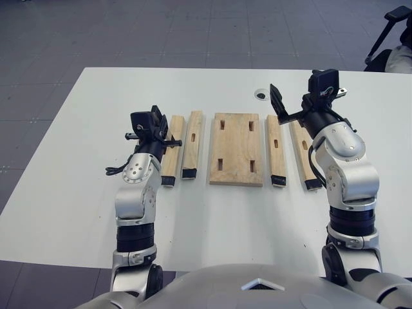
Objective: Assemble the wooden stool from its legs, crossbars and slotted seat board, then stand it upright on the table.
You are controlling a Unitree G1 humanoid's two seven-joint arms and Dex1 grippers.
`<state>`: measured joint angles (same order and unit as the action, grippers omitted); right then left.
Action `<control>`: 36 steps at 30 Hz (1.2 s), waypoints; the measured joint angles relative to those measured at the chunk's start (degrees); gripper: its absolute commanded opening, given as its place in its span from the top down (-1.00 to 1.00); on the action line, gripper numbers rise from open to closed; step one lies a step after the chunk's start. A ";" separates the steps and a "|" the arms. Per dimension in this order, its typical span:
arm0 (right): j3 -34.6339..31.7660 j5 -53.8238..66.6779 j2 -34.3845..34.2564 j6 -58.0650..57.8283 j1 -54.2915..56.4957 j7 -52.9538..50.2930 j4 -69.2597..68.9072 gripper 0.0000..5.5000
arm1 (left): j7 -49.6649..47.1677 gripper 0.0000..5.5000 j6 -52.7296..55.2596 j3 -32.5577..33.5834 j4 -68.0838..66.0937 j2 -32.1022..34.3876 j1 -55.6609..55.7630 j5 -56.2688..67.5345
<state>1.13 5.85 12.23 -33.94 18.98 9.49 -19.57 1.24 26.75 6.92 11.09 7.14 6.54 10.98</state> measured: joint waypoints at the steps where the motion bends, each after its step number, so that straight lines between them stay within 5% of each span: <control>1: 0.00 -0.01 0.00 0.00 0.03 -0.03 0.00 -1.00 | 0.00 0.59 0.33 0.10 0.07 -0.01 0.00 0.05; 15: 0.07 -0.13 0.02 -0.08 0.22 -0.28 -0.02 -1.00 | 0.02 -0.21 9.79 3.40 7.58 -0.19 4.63 5.15; 26: 0.24 -0.56 -0.08 -0.08 0.20 -0.69 -0.14 -1.00 | -0.38 -0.12 20.30 5.88 10.98 4.99 18.43 6.82; 36: 0.23 -0.67 -0.50 -0.26 0.17 -1.14 -0.55 -1.00 | -0.52 -0.12 32.99 7.37 -2.47 6.24 29.26 8.88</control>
<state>1.35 5.18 11.72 -34.19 19.15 8.35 -20.12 0.71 59.74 14.29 8.62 13.38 35.80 19.86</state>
